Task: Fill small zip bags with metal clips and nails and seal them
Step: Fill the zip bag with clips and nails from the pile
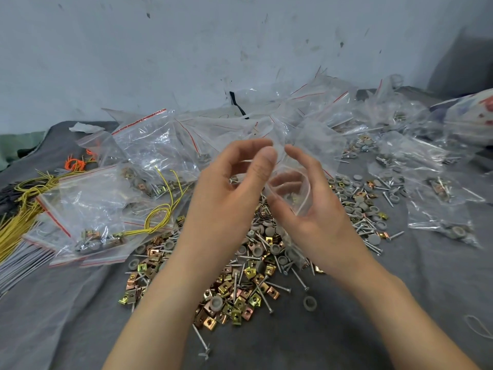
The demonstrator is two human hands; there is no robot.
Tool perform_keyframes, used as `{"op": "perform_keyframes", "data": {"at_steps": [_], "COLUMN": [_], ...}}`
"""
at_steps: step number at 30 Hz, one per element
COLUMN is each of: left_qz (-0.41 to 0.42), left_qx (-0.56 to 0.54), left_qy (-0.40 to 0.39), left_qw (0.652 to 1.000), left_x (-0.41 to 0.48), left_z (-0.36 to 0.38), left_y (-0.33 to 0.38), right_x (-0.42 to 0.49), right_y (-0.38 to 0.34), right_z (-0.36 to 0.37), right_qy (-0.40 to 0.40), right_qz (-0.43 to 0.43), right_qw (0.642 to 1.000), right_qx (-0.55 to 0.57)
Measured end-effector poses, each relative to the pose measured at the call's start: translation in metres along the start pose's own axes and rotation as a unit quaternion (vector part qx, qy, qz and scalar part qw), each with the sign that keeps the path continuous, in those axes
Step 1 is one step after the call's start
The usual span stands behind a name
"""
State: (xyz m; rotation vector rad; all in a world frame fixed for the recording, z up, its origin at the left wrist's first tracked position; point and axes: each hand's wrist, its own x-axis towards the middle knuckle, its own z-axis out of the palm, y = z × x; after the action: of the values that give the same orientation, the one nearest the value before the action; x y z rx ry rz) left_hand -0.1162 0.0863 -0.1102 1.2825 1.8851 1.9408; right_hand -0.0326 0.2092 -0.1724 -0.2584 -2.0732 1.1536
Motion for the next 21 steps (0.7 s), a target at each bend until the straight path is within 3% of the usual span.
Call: {"op": "perform_keyframes", "data": {"at_steps": [2,5,9,14,21], "left_qz": [-0.02,-0.06,-0.066,-0.105,-0.121], "left_qx": [0.035,0.105,0.232,0.36,0.4], "left_qy": [0.006,-0.052,-0.161,-0.213,-0.243], "left_qw": [0.999,0.991,0.957,0.902,0.875], "left_x": [0.003,0.001,-0.008,-0.017,-0.023], "left_z": [-0.009,-0.025,-0.04,-0.051,-0.062], "left_y": [-0.008,-0.02,-0.031,-0.045,-0.052], "right_x": [0.0,0.0,0.0,0.001,0.001], "right_y": [0.001,0.003,0.002,0.001,0.001], "right_z": [0.0,-0.002,-0.006,-0.008,-0.004], "right_qy": [0.0,0.006,0.017,0.016,0.008], "right_qz": [0.0,0.002,0.003,0.003,-0.002], "right_qw": [1.0,1.0,1.0,1.0,1.0], "right_qx": [0.003,0.012,0.016,0.021,0.004]}}
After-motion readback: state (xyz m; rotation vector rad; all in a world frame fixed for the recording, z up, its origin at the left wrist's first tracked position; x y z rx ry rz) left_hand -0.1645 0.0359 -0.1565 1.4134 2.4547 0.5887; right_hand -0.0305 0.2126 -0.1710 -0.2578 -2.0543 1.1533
